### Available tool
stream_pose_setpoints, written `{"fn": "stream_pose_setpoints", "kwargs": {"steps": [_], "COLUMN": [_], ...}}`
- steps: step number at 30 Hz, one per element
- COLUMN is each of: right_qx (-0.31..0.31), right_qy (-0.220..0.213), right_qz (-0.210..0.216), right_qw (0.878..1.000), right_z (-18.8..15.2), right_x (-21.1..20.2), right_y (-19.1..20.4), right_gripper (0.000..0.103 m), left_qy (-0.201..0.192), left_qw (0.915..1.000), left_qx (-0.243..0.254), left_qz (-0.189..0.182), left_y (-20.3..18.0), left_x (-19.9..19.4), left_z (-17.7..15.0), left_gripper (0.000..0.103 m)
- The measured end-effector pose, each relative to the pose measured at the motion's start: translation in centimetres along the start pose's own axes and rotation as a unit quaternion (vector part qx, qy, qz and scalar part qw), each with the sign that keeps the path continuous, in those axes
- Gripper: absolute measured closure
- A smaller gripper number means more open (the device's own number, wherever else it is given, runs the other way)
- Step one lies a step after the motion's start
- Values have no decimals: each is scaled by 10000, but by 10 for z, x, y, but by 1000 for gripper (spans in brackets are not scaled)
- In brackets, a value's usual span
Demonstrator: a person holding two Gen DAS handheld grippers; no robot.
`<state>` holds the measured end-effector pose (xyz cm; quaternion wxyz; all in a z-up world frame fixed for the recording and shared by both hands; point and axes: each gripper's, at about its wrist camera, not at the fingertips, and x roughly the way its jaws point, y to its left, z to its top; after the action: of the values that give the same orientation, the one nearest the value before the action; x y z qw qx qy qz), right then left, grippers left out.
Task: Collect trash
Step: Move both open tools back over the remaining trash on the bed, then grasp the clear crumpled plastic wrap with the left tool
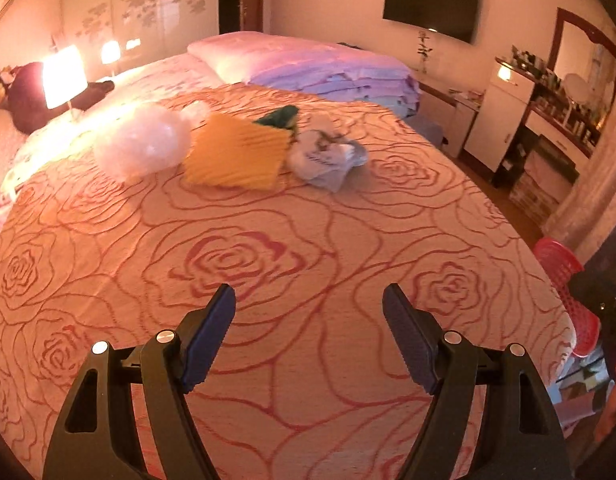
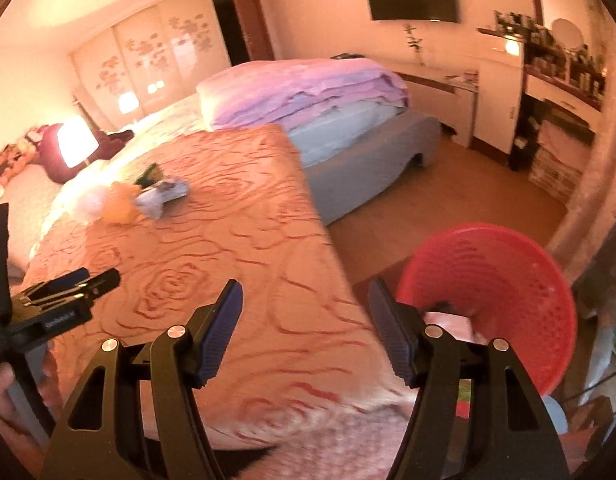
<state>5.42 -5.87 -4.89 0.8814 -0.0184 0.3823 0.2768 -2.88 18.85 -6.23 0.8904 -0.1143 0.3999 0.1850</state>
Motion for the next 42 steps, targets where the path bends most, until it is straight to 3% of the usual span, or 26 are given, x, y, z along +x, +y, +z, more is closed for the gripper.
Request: {"fn": "stream_pose_setpoints", "kwargs": {"steps": [14,26,31,37,39,41,42], "right_qx": [-483,-417,-381,-351,-337,-328,-331], "right_qy": [2,180,219,246,280,311,310], "right_qz": [452,495,455,413,398,386,383], "right_qw": [9978,9977,9980,9982,9982,9982,9982], "right_z": [26,26,25,24,23,22,21], "right_x": [47,68,70,72,74,76,76], "right_y": [58,60,57,54,52,52,52], "right_gripper": [39,39,39,39,39,39,39], "left_qy": [-73,-800,-529,-244,-254,-286,-274], "left_qw": [9990,9883,9904,9934,9939,9942,9947], "left_qx": [-356,-684,-562,-469,-478,-485,-501], "left_qz": [262,1104,1149,1020,965,916,855], "left_y": [37,107,117,121,121,122,124], "left_x": [-1,-10,20,53,57,57,57], "left_z": [6,82,111,116,114,112,112], "left_gripper": [30,19,18,19,20,35,38]}}
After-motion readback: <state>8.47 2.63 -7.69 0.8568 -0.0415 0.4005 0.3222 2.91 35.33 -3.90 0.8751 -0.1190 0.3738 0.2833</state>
